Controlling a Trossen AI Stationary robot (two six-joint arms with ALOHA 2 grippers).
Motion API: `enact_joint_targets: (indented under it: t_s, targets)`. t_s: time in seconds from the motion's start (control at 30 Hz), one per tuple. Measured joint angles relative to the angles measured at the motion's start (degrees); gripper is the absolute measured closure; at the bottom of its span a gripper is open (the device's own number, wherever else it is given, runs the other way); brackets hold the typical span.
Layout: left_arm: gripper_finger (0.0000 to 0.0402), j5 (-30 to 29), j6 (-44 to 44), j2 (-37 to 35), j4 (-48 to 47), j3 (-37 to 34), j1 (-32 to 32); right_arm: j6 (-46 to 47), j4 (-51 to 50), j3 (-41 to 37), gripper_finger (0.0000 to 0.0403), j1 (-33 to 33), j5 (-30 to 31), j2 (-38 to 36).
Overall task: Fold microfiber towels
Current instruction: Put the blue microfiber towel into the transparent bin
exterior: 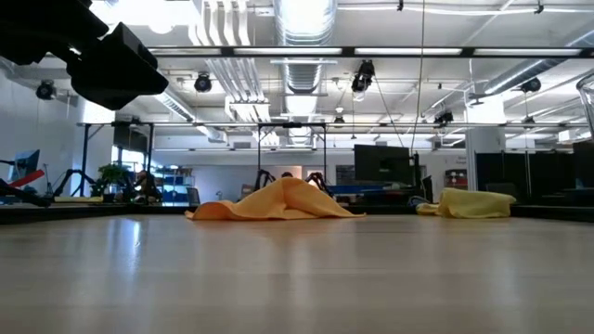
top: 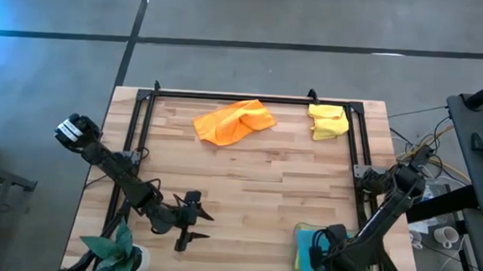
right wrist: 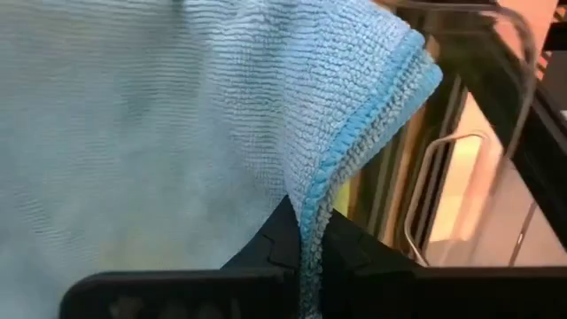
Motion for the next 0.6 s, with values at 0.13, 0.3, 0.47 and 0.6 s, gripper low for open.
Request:
enact_joint_targets:
  t_s: [0.13, 0.3, 0.47, 0.6]
  targets:
    - [0.0159, 0.0, 0.0, 0.0, 0.1, 0.0, 0.0, -0.1, 3.0, -2.5, 0.0394, 0.0, 0.0, -0.1]
    - [0.0159, 0.0, 0.0, 0.0, 0.1, 0.0, 0.0, 1.0, 6.6, -4.3, 0.0394, 0.1, -2.3, -0.2]
    - [0.0159, 0.0, 0.2, 0.0, -0.1, 0.0, 0.0, 1.1, 7.3, -5.5, 0.038, 0.6, -7.8, -0.2]
    - [0.0159, 0.1, 0.2, 0.0, -0.2, 0.0, 0.0, 0.5, 7.3, -5.4, 0.034, 0.6, -9.2, -0.2]
